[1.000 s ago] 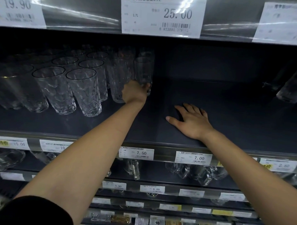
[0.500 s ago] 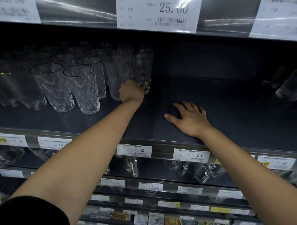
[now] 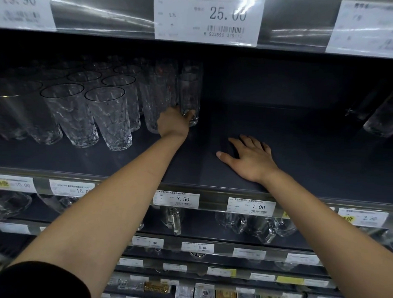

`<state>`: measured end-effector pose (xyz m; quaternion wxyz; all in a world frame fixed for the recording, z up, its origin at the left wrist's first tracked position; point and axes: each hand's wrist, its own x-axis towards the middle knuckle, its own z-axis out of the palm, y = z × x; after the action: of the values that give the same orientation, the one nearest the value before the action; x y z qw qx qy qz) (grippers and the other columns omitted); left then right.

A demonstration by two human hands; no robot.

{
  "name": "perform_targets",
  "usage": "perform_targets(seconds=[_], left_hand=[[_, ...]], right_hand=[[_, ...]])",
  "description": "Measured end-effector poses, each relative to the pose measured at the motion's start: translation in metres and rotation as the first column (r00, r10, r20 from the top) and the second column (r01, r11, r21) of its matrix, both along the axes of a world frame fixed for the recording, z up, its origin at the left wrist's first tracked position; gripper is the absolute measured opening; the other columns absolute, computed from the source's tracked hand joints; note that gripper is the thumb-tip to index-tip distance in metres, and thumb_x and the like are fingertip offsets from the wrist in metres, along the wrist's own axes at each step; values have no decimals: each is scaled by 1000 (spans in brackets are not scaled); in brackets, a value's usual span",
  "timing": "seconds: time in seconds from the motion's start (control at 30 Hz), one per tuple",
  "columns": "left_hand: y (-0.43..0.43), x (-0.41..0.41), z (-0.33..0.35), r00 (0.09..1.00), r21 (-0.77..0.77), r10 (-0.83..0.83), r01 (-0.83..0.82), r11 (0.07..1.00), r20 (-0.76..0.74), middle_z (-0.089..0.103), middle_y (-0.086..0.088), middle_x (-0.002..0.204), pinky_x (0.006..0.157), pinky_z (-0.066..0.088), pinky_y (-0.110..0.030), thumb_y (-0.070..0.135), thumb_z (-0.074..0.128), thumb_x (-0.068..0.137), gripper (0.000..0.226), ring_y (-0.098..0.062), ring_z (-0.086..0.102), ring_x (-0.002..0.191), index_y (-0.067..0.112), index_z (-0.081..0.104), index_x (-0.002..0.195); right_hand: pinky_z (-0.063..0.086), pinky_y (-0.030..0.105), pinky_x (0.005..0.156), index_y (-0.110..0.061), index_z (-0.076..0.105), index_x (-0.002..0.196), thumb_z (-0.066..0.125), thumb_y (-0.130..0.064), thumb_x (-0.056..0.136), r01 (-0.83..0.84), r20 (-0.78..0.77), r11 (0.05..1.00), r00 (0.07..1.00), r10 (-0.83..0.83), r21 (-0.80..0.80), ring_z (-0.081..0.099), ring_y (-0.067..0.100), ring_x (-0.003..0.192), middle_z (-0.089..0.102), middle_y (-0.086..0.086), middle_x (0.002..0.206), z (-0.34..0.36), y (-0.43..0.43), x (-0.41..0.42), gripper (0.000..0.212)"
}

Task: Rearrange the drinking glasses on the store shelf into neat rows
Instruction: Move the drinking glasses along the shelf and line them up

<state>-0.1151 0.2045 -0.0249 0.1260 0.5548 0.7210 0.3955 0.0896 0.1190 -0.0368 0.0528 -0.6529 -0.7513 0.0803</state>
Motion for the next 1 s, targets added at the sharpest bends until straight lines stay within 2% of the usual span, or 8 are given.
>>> perform_targets(seconds=[0.33, 0.47, 0.57, 0.63, 0.67, 0.77, 0.83, 1.0], left_hand=[[-13, 3, 2, 993, -25, -12, 15, 1000, 119, 71, -14, 103, 68, 44, -26, 44, 61, 92, 44, -29, 66, 97, 2, 68, 101], [-29, 1, 3, 983, 29, -97, 93, 995, 154, 69, -13, 111, 76, 41, -21, 28, 56, 98, 33, -27, 64, 105, 1, 67, 113], [-39, -5, 3, 967, 61, -166, 157, 986, 191, 70, -10, 105, 83, 51, -27, 21, 54, 97, 27, -25, 65, 99, 4, 68, 112], [-39, -8, 0, 947, 46, -200, 194, 980, 250, 72, -11, 97, 85, 56, -37, 19, 54, 95, 21, -27, 68, 94, 9, 71, 103], [-40, -6, -1, 935, 40, -216, 213, 976, 280, 72, -11, 94, 85, 57, -40, 19, 55, 94, 17, -28, 69, 92, 13, 71, 95], [-46, 13, 6, 858, 57, -298, 302, 951, 418, 71, -5, 90, 85, 59, -44, 20, 57, 94, 20, -26, 70, 90, 26, 66, 77], [-51, 37, 17, 787, 68, -370, 389, 919, 494, 69, -1, 94, 83, 59, -38, 17, 57, 96, 15, -21, 71, 88, 23, 66, 86], [-70, 111, 50, 604, 145, -584, 617, 773, 543, 70, -2, 94, 71, 59, -25, 11, 55, 96, 13, -14, 71, 78, 16, 67, 95]], right_hand=[[3, 47, 122, -35, 23, 155, 27, -78, 89, -1, -14, 1000, 1000, 1, -1, 8, 21, 152, 14, 1, 165, 0, 0, 0, 79], [3, 46, 122, -35, 26, 154, 33, -76, 89, 15, -59, 1000, 998, -15, 5, 10, 20, 152, 17, 0, 165, 2, 1, 1, 78], [7, 44, 122, -33, 35, 151, 43, -72, 89, 28, -114, 1000, 993, -27, 4, 16, 20, 151, 24, -1, 163, 5, 1, 1, 73], [16, 40, 121, -31, 48, 143, 54, -64, 89, 47, -260, 999, 964, -48, -11, 27, 18, 147, 36, -2, 157, 8, 0, 5, 64], [25, 33, 117, -29, 56, 137, 60, -58, 90, 68, -418, 997, 905, -79, -41, 36, 17, 142, 45, -3, 150, 11, -2, 8, 55], [43, 16, 94, -25, 71, 110, 69, -36, 91, 174, -822, 980, 542, -173, -92, 60, 13, 118, 68, -7, 115, 24, -16, 21, 22], [50, 21, 89, -25, 71, 99, 67, -29, 93, 258, -896, 962, 401, -189, -88, 68, 17, 108, 72, -2, 105, 30, -27, 38, 8], [58, 35, 84, -17, 67, 99, 64, -32, 96, 439, -963, 892, 177, -202, -106, 73, 23, 98, 74, 10, 105, 40, -59, 101, 16]])
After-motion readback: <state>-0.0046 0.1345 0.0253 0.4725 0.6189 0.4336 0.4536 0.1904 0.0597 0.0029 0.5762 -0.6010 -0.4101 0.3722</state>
